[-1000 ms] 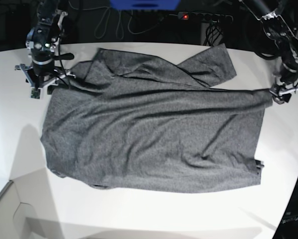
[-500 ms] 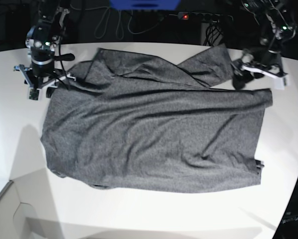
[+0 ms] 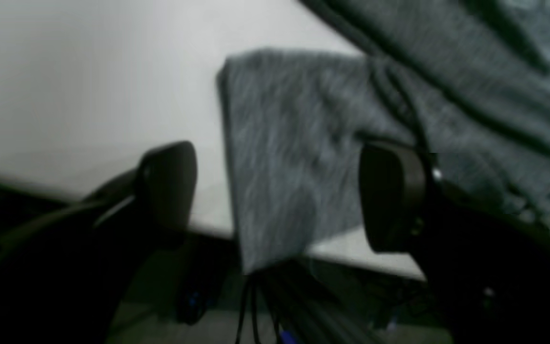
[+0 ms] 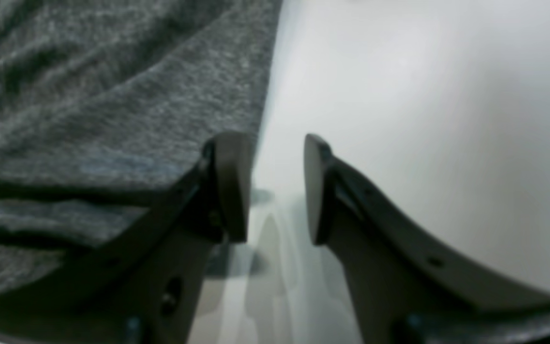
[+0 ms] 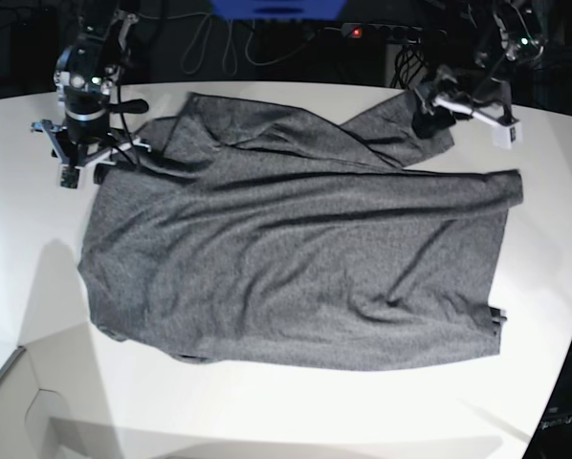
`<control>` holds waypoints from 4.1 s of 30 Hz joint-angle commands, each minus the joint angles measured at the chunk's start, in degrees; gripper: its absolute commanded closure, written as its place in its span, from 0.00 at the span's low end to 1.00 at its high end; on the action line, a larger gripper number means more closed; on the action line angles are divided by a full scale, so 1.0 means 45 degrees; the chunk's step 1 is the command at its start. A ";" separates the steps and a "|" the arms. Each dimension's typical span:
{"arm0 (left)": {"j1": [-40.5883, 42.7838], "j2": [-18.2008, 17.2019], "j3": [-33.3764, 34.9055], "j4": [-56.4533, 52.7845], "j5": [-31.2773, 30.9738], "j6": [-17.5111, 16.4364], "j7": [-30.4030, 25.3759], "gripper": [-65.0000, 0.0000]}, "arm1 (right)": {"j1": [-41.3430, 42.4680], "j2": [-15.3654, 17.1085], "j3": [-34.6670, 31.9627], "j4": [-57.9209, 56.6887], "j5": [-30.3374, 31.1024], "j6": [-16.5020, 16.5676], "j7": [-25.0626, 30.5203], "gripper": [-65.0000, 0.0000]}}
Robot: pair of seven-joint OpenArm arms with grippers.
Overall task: Layout the t-shirt on the table in an organized manner, then fold the t-shirt properly
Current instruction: 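Grasp the folded-over sleeve fabric with the left gripper, then grasp the shirt edge with the right gripper, pull sleeve outward with left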
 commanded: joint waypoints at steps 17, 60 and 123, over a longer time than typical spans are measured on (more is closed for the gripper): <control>-0.0914 -0.1234 0.0260 -0.0137 -0.0083 -0.0024 0.0059 1.00 | -0.0142 0.0048 0.0015 0.0282 0.0007 -0.0065 0.0288 0.69; -0.2028 -0.4516 0.1979 0.0801 0.8571 -0.5015 -0.1563 1.00 | -0.0103 -0.0108 -0.0063 0.0282 0.0007 -0.0065 0.0288 0.69; -0.2262 -0.2015 -0.2925 -0.2052 0.8434 -0.5015 -0.1582 0.63 | -0.3444 0.1689 -0.7174 0.1513 -0.0033 -0.0085 0.0288 0.31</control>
